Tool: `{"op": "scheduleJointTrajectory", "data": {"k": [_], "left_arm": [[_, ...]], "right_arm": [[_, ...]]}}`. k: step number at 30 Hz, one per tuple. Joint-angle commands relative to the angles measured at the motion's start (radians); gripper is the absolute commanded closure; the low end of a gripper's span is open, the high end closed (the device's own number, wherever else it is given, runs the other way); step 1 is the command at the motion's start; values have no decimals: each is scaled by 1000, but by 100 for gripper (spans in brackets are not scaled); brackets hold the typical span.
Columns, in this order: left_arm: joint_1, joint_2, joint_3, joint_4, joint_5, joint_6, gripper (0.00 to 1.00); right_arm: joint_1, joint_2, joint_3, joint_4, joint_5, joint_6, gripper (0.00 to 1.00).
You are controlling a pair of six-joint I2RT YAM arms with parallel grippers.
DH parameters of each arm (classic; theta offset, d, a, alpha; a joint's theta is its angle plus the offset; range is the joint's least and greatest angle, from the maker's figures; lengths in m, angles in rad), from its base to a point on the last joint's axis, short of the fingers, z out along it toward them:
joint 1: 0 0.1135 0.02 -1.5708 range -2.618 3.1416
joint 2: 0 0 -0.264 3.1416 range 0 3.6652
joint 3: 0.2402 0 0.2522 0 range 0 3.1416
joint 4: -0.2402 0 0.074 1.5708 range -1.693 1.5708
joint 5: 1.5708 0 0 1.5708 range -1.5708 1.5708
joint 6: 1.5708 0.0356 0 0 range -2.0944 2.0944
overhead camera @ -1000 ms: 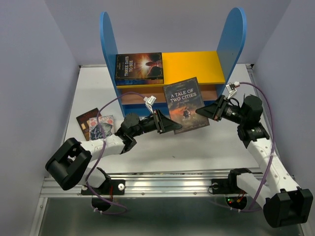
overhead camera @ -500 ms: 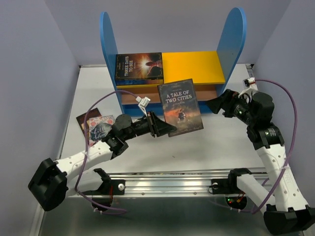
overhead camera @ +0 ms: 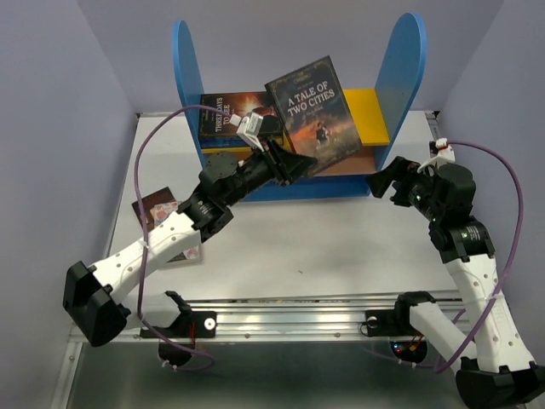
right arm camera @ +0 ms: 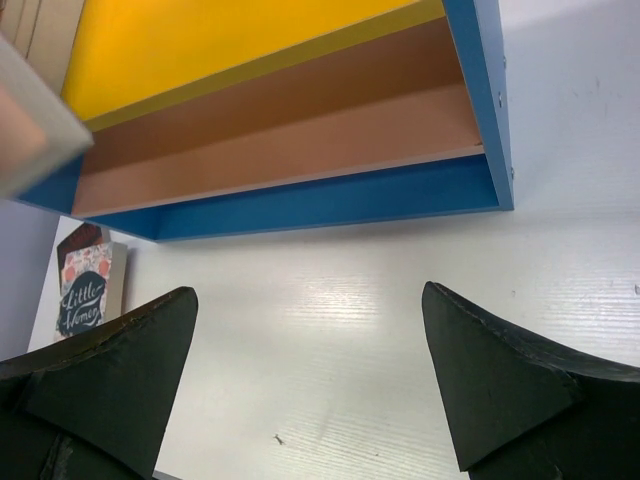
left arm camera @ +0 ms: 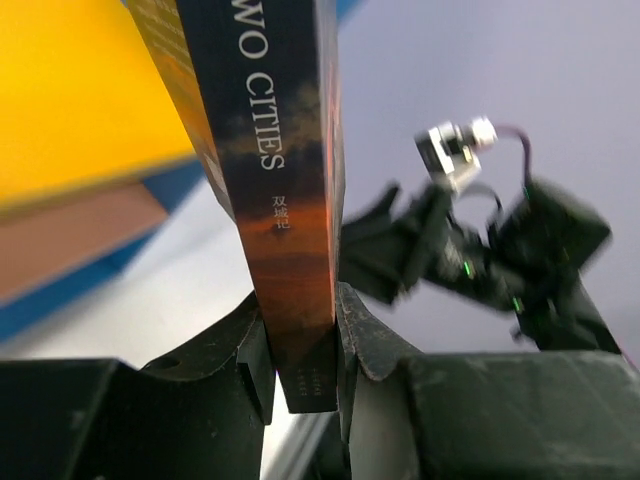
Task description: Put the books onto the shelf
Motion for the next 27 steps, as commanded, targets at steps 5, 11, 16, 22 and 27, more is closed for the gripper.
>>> {"op": "scheduleJointTrajectory", "data": {"k": [5, 11, 16, 22, 27], "left_arm": [[3, 123, 325, 101, -606, 11, 100], [1, 141, 325, 45, -926, -219, 100], [-2, 158, 322, 31, -1012, -327, 100], [-16, 187, 337, -64, -1095, -506, 100], [-43, 215, 360, -146, -1176, -600, 100]], "right_arm": [[6, -17, 25, 10, 11, -22, 0], [6, -20, 22, 10, 2, -24, 0], [6, -19, 24, 10, -18, -24, 0], [6, -6, 30, 8, -41, -20, 0], [6, 3, 31, 10, -51, -19, 0]]}}
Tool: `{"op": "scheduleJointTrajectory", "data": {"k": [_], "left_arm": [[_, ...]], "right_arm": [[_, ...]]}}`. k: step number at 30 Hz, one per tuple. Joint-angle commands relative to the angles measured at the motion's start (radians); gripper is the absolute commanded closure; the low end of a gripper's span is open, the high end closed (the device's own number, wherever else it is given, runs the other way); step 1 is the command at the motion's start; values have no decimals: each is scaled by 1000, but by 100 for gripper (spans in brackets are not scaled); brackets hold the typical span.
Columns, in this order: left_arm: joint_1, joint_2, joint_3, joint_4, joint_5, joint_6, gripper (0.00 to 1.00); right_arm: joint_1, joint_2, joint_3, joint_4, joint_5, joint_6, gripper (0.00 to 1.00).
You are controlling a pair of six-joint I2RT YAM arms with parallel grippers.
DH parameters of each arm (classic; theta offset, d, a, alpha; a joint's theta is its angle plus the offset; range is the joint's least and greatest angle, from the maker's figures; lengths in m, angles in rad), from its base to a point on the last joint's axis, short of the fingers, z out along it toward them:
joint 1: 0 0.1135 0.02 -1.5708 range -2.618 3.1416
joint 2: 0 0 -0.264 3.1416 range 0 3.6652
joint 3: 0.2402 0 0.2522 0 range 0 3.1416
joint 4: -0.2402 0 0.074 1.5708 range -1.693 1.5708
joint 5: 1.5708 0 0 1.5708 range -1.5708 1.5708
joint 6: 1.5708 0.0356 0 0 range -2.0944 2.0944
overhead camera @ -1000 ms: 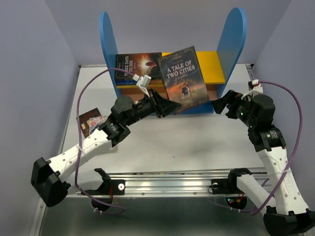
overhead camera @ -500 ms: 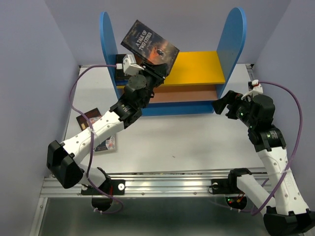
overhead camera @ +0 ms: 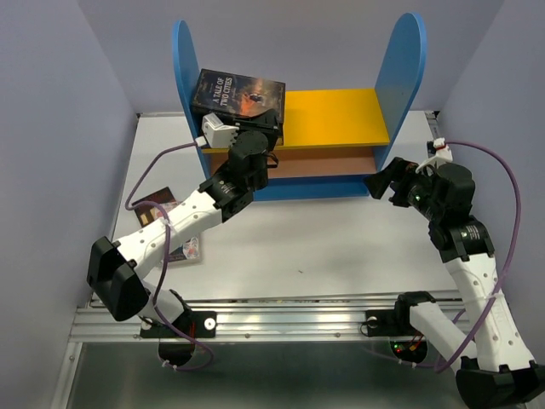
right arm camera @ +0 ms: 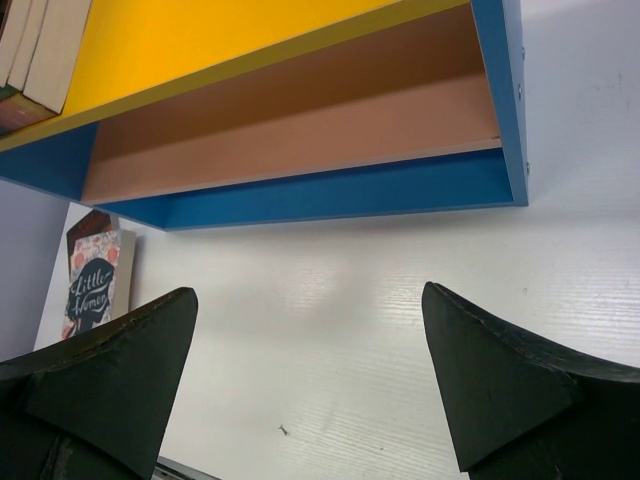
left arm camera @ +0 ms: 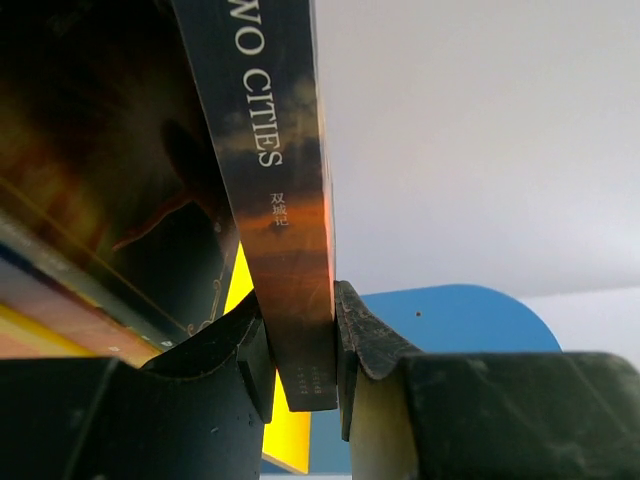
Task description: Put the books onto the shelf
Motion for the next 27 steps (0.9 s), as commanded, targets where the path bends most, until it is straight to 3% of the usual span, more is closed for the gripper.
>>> {"op": "scheduleJointTrajectory", "data": {"k": [1, 8, 11, 12, 13, 15, 27], "left_arm": [[-23, -7, 104, 15, -133, -112, 100], [-39, 8, 114, -80, -165, -221, 100], [-40, 13, 128, -120, -157, -249, 68], [-39, 8, 128, -137, -150, -261, 48], [-40, 7, 127, -138, -147, -264, 42], [-39, -1, 119, -141, -139, -268, 33], [-39, -38, 107, -181, -24, -208, 5]], "right_arm": [[6, 3, 31, 15, -22, -15, 0], [6, 6, 30, 14, -40, -14, 0], [6, 5, 31, 14, -40, -14, 0], [6, 5, 31, 12, -40, -14, 0], [6, 5, 31, 12, -43, -12, 0], [6, 6, 33, 14, -51, -12, 0], [6, 57, 56, 3, -140, -21, 0]]}}
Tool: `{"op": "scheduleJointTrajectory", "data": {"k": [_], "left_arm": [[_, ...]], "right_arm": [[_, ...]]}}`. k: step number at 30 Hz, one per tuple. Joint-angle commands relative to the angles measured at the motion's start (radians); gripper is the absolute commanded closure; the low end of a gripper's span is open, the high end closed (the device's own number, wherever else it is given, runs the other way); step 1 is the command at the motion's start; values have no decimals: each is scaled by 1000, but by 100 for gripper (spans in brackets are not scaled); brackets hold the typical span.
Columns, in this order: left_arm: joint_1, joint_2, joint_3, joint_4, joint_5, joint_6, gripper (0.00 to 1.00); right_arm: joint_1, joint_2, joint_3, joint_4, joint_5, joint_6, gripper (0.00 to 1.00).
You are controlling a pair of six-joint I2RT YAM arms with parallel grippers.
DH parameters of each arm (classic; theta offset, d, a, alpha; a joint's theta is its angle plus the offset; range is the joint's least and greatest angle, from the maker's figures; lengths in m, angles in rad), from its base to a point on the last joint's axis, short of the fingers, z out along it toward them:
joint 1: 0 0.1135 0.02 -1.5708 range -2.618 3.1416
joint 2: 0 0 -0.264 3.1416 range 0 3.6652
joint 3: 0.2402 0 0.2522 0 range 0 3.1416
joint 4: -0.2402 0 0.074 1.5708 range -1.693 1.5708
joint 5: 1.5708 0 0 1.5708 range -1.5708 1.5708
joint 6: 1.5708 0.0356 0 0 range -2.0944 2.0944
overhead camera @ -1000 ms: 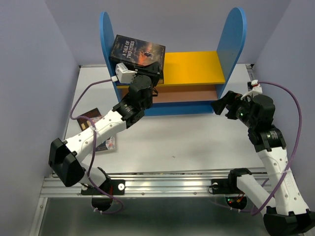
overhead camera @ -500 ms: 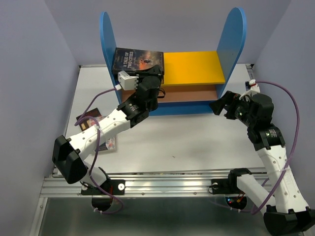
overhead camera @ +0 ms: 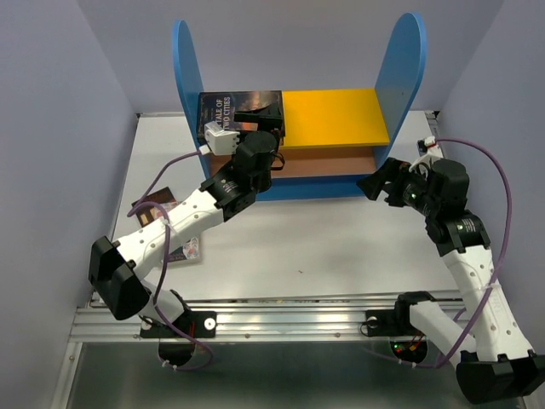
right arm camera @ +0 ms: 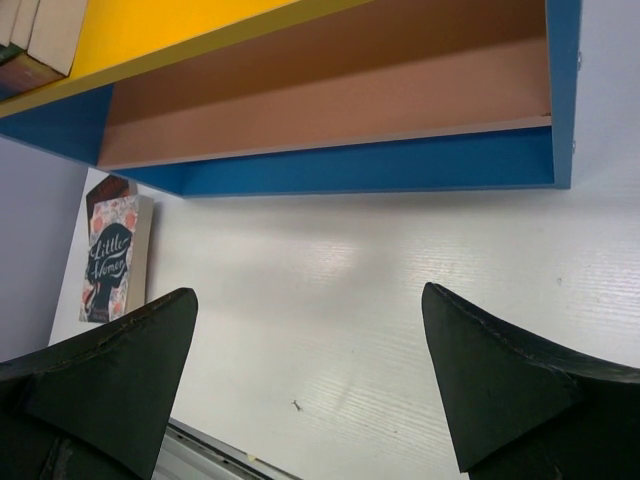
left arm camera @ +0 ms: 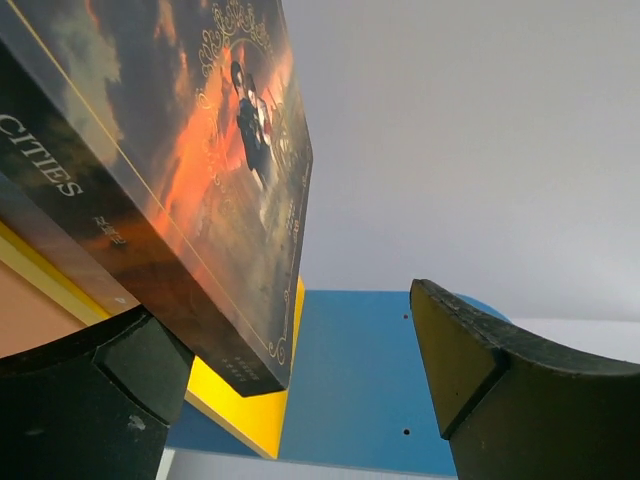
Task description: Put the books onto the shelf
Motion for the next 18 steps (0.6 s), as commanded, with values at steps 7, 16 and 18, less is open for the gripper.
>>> {"op": "scheduleJointTrajectory", "data": {"k": [7, 16, 18], "left_arm": [[16, -86, 0, 6, 132, 95, 1], [59, -74, -4, -11, 405, 316, 1], [64, -71, -9, -26, 454, 351, 1]], "right_arm": [[6, 63, 78, -2, -147, -47, 0], [6, 131, 110, 22, -226, -73, 0], [6, 142, 118, 48, -249, -73, 0]]}}
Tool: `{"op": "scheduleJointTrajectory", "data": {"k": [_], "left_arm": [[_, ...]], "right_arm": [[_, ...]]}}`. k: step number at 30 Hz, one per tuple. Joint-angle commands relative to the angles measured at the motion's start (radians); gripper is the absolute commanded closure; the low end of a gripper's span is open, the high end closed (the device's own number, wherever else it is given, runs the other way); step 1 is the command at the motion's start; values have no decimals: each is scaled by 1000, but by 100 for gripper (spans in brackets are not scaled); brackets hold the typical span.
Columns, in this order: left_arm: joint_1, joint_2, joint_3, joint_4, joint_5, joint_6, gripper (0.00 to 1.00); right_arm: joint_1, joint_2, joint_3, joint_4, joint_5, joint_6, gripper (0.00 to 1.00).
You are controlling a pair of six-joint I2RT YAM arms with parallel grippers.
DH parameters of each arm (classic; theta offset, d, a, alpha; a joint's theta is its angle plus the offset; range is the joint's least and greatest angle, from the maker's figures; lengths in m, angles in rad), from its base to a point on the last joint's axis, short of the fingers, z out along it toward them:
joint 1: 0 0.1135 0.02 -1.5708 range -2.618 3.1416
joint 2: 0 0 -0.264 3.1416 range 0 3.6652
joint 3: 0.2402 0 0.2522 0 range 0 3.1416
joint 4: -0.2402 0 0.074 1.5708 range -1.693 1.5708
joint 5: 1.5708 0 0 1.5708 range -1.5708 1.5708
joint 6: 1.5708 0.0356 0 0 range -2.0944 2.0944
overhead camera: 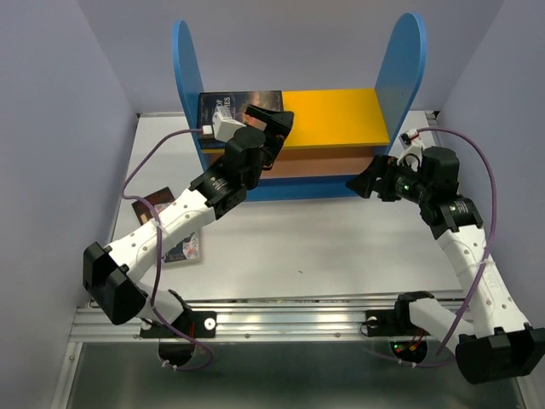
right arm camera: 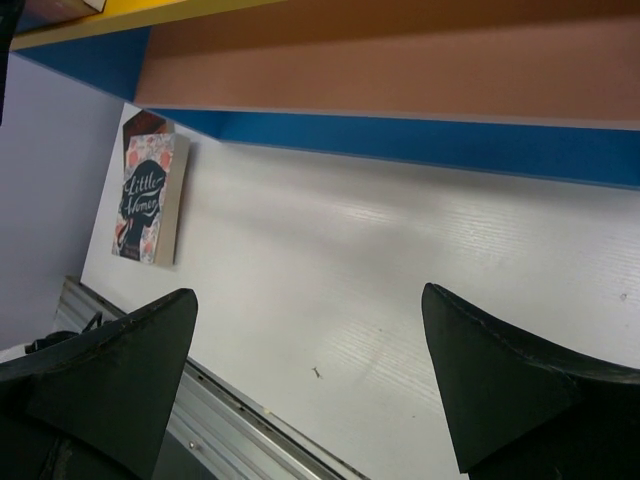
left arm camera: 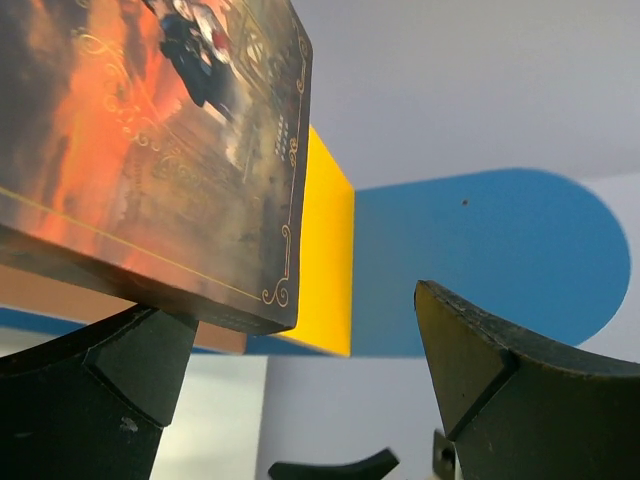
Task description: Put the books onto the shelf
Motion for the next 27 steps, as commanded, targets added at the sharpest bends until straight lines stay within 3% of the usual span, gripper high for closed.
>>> {"op": "scheduleJointTrajectory", "data": {"k": [1, 11, 15, 20, 26, 27], "left_arm": [[13, -28, -7, 18, 148, 140, 1], [7, -50, -47, -35, 326, 307, 1], [2, -132, -111, -83, 360, 389, 1], [-2, -278, -189, -245, 250, 513, 1], [-1, -326, -139, -466, 101, 579, 2], [5, -320, -119, -488, 74, 609, 6]], "right_arm": [[6, 13, 63, 65, -65, -25, 0], [124, 102, 127, 59, -45, -123, 0], [158, 140, 179, 58, -15, -166, 0], [158, 188, 247, 35, 77, -200, 0], [216, 260, 336, 38, 100, -255, 0], [246, 286, 368, 35, 131, -278, 0]]}}
